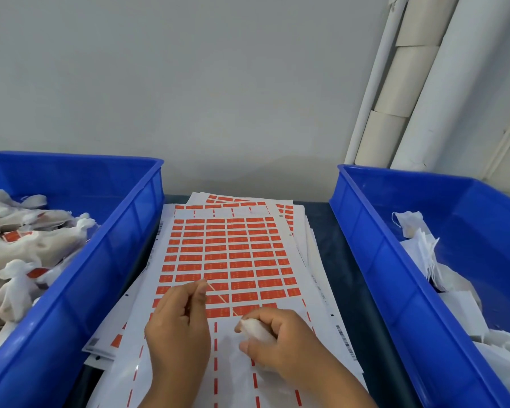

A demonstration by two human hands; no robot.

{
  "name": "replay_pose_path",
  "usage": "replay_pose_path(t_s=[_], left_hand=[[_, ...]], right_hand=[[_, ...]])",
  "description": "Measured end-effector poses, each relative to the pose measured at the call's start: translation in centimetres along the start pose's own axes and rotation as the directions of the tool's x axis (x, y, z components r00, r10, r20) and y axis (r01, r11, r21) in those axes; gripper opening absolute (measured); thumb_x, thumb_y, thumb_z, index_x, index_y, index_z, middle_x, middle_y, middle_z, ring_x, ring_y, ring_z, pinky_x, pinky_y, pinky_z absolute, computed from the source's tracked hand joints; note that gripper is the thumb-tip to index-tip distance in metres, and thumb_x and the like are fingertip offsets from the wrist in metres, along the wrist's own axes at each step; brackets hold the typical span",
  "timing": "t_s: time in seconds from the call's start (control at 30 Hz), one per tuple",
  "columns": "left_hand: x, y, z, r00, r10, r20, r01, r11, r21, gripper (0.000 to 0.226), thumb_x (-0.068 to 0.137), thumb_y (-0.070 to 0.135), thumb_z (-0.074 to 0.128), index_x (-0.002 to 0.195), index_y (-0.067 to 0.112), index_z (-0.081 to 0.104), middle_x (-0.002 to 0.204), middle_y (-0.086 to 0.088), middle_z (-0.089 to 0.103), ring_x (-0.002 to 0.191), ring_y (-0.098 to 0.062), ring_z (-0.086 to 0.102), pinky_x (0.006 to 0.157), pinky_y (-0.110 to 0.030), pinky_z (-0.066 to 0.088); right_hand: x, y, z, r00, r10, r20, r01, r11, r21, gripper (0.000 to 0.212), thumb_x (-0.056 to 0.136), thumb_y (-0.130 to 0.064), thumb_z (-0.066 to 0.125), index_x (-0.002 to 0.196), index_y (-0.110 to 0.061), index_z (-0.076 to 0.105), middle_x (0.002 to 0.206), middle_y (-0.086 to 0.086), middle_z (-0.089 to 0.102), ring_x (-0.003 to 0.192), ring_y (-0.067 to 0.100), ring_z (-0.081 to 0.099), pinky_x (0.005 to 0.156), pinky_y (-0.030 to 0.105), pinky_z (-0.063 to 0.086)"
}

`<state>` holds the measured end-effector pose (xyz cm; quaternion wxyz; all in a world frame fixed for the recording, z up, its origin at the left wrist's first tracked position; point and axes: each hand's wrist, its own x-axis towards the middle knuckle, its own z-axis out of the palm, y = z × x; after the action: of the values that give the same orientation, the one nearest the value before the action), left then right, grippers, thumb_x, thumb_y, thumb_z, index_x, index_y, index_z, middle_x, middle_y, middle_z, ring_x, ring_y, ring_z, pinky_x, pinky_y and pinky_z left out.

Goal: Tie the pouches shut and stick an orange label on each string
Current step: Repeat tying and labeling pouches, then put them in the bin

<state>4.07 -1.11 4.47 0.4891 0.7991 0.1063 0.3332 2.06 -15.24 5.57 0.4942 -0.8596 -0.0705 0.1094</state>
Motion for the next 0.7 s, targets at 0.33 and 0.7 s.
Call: replay_pose_path(t_s=[0.33, 0.7], left_hand=[[1.0, -0.6, 0.0, 0.927, -0.375, -0.021, 0.374, 0.926, -0.053, 0.03, 0.076, 0.029, 0.07, 0.104, 0.02, 0.072, 0.083, 0.011, 0.064, 0.075, -0.008, 0.062, 0.076, -0.031, 0.054], [-1.0, 0.0, 1.2, 0.712, -0.026, 0.702, -0.077, 0.99, 0.115, 0.025, 0.091, 0.021, 0.057, 0.077, 0.041, 0.05, 0.092, 0.029, 0.046, 0.084, 0.001, 0.053, 0.065, 0.0, 0.041]], right_hand=[[0.1, 0.4, -1.0, 0.998, 0.054, 0.03, -0.059, 0.97, 0.236, 0.024, 0.091, -0.033, 0.062, 0.069, -0.032, 0.072, 0.094, -0.024, 0.069, 0.099, 0.008, 0.059, 0.075, 0.016, 0.039], [0.7, 1.6, -1.5, 0.938, 0.236, -0.256, -0.018, 0.766, 0.642, 0.01, 0.085, -0.024, 0.069, 0.094, -0.026, 0.074, 0.096, -0.01, 0.074, 0.097, 0.018, 0.068, 0.086, 0.039, 0.057]])
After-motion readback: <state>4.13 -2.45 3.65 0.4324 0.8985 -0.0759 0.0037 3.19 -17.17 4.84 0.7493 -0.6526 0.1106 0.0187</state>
